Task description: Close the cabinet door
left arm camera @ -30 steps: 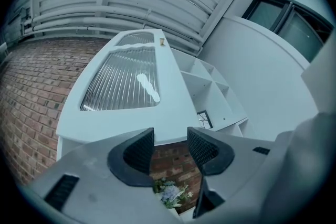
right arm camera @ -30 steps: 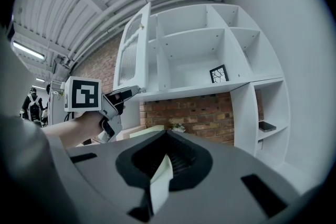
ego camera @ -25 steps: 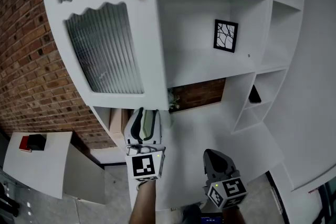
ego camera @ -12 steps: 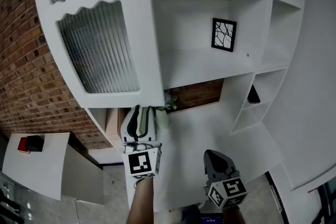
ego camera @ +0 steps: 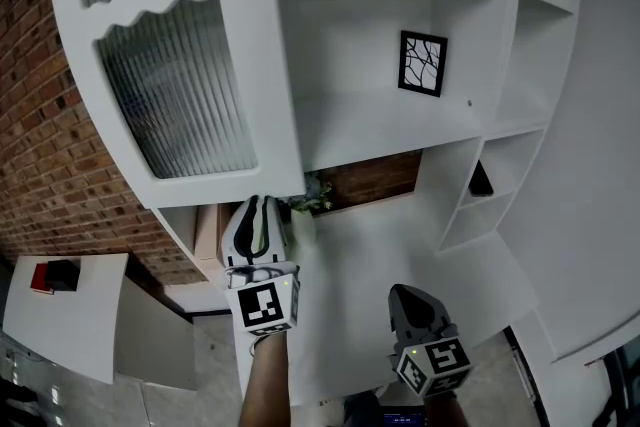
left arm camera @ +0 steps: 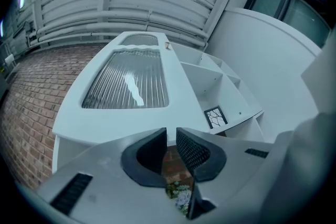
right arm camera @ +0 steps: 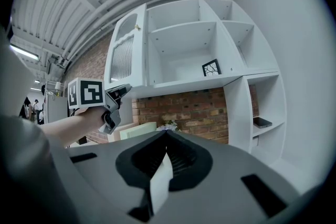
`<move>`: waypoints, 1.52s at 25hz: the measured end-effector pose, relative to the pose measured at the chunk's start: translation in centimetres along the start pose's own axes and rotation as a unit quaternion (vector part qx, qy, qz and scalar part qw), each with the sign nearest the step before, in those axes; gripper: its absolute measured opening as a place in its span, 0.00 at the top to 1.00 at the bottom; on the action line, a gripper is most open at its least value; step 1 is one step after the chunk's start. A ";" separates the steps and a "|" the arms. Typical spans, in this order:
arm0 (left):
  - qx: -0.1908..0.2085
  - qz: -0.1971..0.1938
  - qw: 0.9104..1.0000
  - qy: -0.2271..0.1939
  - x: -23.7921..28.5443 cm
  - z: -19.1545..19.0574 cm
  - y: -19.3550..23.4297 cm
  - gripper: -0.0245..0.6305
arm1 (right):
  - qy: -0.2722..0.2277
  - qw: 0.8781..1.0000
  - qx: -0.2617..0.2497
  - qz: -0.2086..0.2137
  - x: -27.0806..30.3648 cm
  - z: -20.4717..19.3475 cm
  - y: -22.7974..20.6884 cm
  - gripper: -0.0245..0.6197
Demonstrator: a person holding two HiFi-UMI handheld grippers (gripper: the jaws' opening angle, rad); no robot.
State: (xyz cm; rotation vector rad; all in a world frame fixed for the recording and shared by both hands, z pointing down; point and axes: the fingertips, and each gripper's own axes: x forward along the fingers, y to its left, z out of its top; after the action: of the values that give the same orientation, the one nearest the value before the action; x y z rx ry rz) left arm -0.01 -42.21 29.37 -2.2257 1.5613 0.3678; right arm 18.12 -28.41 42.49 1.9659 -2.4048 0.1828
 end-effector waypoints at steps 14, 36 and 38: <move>0.002 0.007 1.000 -0.004 1.3 -0.7 0.3 0.88 | 0.005 1.000 -0.001 -0.005 0.8 -0.3 -1.1 0.95; 0.027 -0.052 0.998 0.026 0.6 -1.1 -0.8 0.89 | -0.008 1.000 0.004 -0.010 0.6 0.6 -0.3 0.95; 0.026 -0.061 0.997 0.036 -0.5 -1.5 -1.4 0.89 | -0.010 1.000 -0.002 -0.007 0.5 0.6 0.1 0.95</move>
State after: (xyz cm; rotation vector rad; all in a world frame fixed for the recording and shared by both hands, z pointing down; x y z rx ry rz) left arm 1.15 -42.07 31.16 -2.3028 1.4436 0.2109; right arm 17.94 -28.94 41.93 1.9923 -2.4004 0.1596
